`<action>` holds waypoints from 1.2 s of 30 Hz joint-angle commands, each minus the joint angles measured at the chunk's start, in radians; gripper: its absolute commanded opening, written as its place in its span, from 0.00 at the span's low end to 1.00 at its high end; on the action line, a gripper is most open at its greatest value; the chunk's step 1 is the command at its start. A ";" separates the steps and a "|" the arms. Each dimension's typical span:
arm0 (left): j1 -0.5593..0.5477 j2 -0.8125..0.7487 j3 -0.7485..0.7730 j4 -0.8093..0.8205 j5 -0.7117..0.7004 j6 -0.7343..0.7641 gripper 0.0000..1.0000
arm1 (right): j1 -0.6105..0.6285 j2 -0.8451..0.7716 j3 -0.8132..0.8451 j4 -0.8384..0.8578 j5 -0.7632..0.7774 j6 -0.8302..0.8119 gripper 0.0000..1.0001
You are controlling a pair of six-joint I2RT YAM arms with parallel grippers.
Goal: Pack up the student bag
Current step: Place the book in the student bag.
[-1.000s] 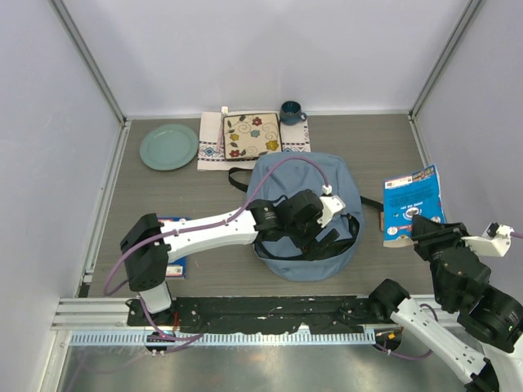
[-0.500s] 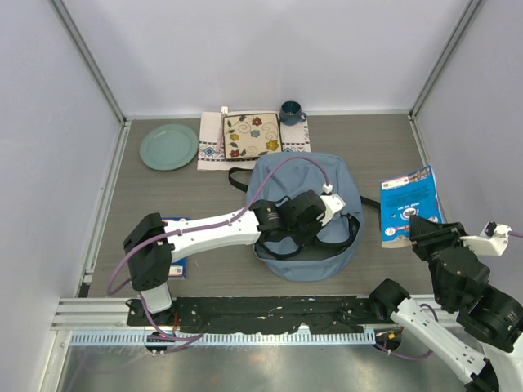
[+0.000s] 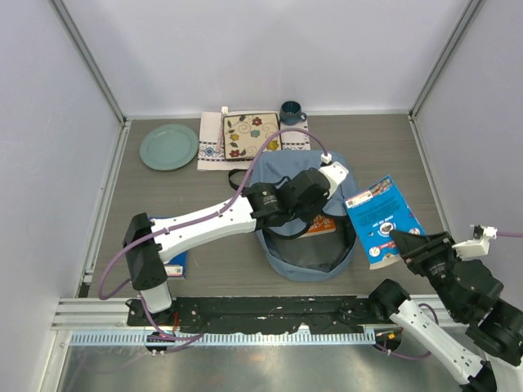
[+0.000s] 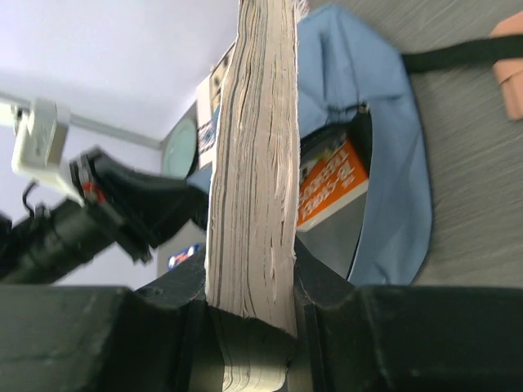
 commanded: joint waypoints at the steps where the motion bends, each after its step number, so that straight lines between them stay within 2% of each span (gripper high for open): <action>1: 0.016 -0.058 0.084 0.008 -0.069 -0.058 0.08 | 0.002 -0.063 0.054 0.015 -0.166 0.063 0.01; 6: 0.030 -0.082 0.078 0.009 -0.136 -0.121 0.07 | 0.004 -0.132 0.155 -0.056 -0.194 0.086 0.01; 10: 0.042 -0.105 0.055 0.037 -0.145 -0.161 0.08 | 0.021 -0.106 0.195 -0.106 -0.267 0.094 0.01; 19: 0.058 -0.085 0.096 0.031 -0.129 -0.190 0.11 | 0.030 -0.086 0.091 -0.116 -0.479 0.141 0.01; 23: 0.058 -0.096 0.099 0.037 -0.116 -0.192 0.11 | 0.030 -0.075 -0.061 -0.003 -0.525 0.169 0.01; 31: 0.058 -0.136 0.081 0.081 -0.089 -0.193 0.11 | 0.030 -0.072 -0.293 0.263 -0.421 0.310 0.01; 36: 0.058 -0.159 0.067 0.112 -0.070 -0.199 0.11 | 0.028 -0.106 -0.463 0.404 -0.340 0.495 0.01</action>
